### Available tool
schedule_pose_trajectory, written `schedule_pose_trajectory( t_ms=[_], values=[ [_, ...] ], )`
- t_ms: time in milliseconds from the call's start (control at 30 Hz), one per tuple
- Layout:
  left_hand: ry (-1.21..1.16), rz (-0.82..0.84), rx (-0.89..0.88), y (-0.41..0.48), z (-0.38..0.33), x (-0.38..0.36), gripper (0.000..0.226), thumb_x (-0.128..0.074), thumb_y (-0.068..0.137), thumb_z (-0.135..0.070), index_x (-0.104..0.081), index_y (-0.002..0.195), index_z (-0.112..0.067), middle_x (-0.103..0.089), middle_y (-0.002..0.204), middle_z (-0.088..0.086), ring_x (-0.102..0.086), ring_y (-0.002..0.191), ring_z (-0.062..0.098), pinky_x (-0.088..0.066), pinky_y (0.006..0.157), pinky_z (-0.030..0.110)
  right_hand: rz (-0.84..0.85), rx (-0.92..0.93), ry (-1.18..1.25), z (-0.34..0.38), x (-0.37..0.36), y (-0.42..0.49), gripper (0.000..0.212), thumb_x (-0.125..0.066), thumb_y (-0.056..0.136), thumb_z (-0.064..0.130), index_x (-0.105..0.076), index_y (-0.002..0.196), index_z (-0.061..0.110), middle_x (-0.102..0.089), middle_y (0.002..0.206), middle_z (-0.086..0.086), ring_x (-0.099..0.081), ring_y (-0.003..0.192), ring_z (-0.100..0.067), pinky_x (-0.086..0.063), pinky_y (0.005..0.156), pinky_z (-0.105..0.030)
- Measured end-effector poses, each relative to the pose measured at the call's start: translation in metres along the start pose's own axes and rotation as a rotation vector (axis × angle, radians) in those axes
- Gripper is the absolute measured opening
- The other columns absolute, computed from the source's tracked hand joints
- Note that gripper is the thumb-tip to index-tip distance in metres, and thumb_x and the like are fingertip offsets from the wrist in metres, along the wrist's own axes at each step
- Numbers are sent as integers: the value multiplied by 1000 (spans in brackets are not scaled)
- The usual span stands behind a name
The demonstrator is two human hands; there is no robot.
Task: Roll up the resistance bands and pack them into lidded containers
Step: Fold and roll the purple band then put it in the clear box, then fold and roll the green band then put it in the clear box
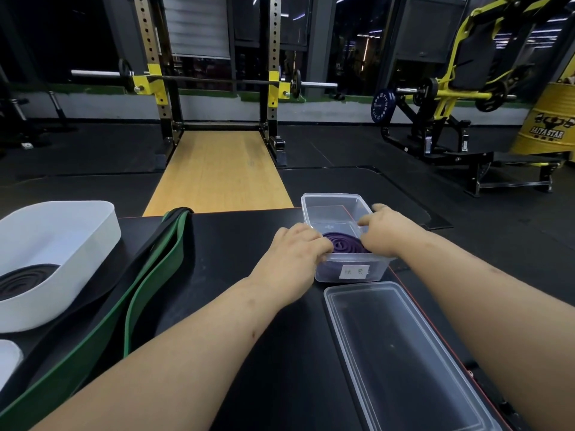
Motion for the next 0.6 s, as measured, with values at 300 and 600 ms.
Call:
schedule_pose_trajectory(
  t_ms=[300, 600],
  values=[
    [32, -47, 62, -2, -11, -7, 26, -49, 93, -1, -61, 101, -22, -60, 106, -11, -43, 106, 18, -28, 86, 32, -91, -13, 321, -4, -4, -13, 54, -43, 97, 16, -54, 148, 25, -45, 158, -1, -55, 131, -27, -47, 98, -30],
    [41, 98, 140, -20, -16, 32, 38, -41, 104, -27, -56, 139, -30, -51, 145, -14, -43, 132, 15, -32, 108, 35, -241, 78, 319, 18, 23, -56, 47, -43, 100, 16, -57, 145, 14, -49, 154, -2, -47, 137, -24, -40, 105, -29]
  ],
)
Point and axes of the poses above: each hand's wrist, its own y-axis towards the middle knuckle, its own x-axis out of the back of the hand, z = x × y, the point moved 3 cm from there along y, towards the middle knuckle
